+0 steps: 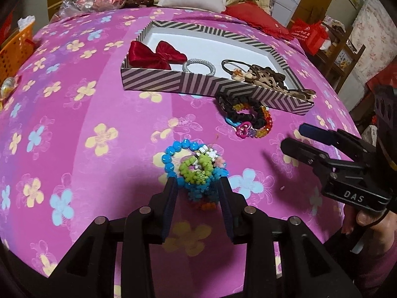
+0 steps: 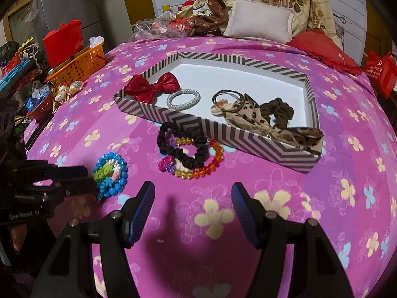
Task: Organize jewelry
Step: 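Lift the beaded ring with left gripper while right gripper grasps the black scrunchie, then carry beaded ring into box with left gripper while right gripper carries black scrunchie there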
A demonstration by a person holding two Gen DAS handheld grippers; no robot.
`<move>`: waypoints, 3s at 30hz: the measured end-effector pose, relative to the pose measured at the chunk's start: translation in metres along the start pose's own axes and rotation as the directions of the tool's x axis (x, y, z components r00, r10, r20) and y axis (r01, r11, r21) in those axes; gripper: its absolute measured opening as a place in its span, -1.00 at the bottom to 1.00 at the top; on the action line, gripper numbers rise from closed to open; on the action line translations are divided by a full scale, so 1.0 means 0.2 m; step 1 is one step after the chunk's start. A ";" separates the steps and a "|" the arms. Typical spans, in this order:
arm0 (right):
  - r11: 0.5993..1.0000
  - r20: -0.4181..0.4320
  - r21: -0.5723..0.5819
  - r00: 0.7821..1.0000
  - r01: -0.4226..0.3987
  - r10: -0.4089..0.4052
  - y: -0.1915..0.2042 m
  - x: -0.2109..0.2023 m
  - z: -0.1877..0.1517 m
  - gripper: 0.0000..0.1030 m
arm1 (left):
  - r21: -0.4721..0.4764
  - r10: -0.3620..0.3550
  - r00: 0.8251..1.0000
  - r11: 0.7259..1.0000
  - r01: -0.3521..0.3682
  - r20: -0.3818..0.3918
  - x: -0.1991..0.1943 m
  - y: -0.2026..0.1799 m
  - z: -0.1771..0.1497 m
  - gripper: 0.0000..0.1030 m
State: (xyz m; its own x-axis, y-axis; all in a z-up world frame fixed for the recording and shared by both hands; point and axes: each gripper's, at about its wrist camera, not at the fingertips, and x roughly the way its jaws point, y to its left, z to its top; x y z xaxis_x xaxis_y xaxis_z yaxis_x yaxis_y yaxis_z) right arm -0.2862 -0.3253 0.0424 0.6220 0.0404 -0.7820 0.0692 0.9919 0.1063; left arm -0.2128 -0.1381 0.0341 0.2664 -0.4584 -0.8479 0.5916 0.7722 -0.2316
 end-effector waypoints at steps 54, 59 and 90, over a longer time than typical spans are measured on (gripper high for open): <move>0.999 0.167 -0.044 0.986 0.004 0.004 -0.02 -0.16 0.21 -0.84 | -0.038 -0.101 0.979 0.993 0.110 0.178 -0.30 0.06 0.14 -0.74; 0.999 0.176 -0.051 0.984 0.005 0.004 -0.01 -0.18 0.21 -0.84 | -0.037 -0.090 0.974 0.994 0.100 0.207 -0.36 0.06 0.17 -0.74; 0.999 0.176 -0.046 0.984 0.014 -0.006 -0.04 -0.17 0.26 -0.84 | -0.015 -0.006 0.957 1.000 0.011 0.290 -0.39 -0.02 0.43 -0.73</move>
State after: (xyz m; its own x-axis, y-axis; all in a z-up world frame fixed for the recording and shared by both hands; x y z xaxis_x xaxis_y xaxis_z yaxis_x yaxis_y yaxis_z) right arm -0.2674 -0.3411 0.1000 0.7490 0.0128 -0.6625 0.0420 0.9969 0.0667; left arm -0.1696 -0.1430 0.1420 0.4716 -0.5710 -0.6720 0.5831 0.7736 -0.2481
